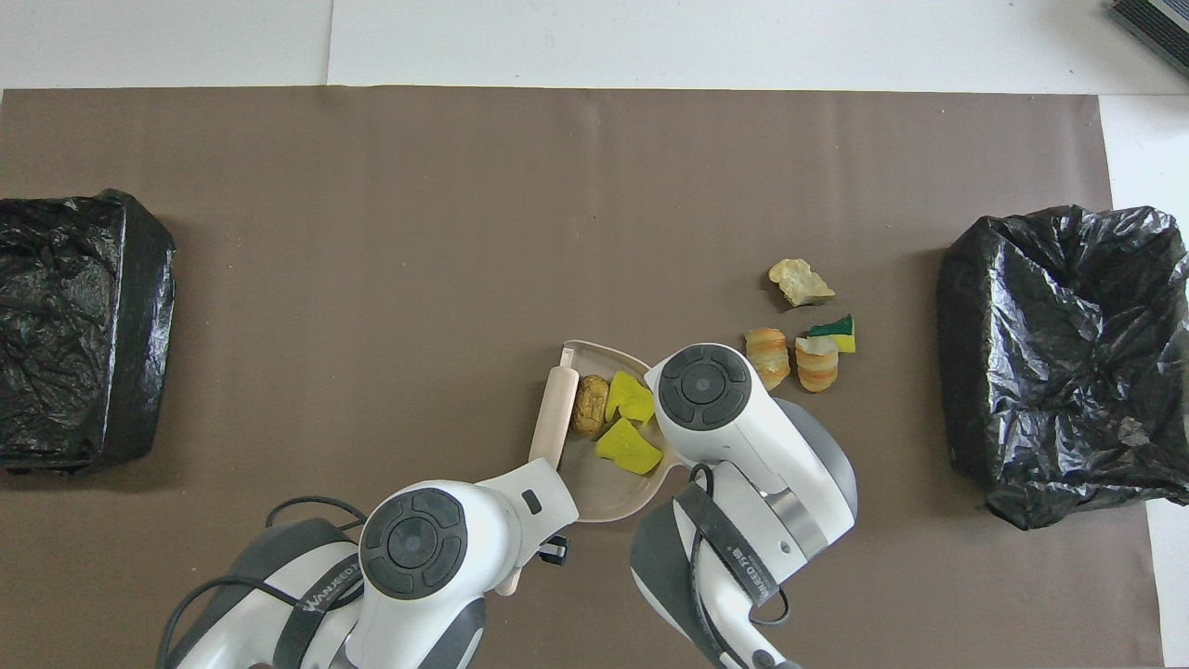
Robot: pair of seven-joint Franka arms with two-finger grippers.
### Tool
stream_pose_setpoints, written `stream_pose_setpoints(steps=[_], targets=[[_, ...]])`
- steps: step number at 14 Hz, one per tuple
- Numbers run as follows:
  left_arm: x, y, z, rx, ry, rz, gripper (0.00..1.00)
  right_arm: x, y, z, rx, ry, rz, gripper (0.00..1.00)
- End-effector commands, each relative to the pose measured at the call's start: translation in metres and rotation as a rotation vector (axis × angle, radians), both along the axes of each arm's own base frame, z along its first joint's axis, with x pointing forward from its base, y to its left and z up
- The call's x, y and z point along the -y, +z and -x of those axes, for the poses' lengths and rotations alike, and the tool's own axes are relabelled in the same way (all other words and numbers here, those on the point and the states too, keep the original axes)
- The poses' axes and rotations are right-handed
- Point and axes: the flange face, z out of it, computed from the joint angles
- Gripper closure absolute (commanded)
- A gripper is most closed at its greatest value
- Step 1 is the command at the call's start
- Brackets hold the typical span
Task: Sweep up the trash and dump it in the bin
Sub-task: 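Sweep the tan scraps into the dustpan with the left gripper's brush, then carry the dustpan to the nearby black bin with the right gripper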
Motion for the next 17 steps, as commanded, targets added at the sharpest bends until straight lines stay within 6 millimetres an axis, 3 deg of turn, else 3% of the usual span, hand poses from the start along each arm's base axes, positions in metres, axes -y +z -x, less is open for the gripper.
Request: stream_pose_setpoints(steps=[1,5,9,12,14,17], targets=[[-0.011,0.010,-0.013,0.010,0.003,-0.023,1.00,0.002,0.005,0.004,0.011,0.008,-0.016,1.00],[-0.017,0.029,-0.015,0.045,0.013,-0.042,1.00,0.003,0.010,0.001,0.008,0.005,-0.014,1.00],[-0.023,0.042,-0.011,0.056,0.122,-0.074,1.00,0.051,0.063,-0.013,0.057,-0.051,-0.048,1.00],[-0.017,0.043,-0.002,0.073,0.176,-0.112,1.00,0.119,0.110,-0.036,0.084,-0.080,-0.082,1.00],[-0.010,0.037,0.007,0.067,0.152,-0.121,1.00,0.188,0.147,-0.060,0.099,-0.122,-0.095,1.00],[0.033,0.028,0.059,0.072,0.220,-0.133,1.00,0.292,0.175,-0.076,0.133,-0.164,-0.105,1.00]])
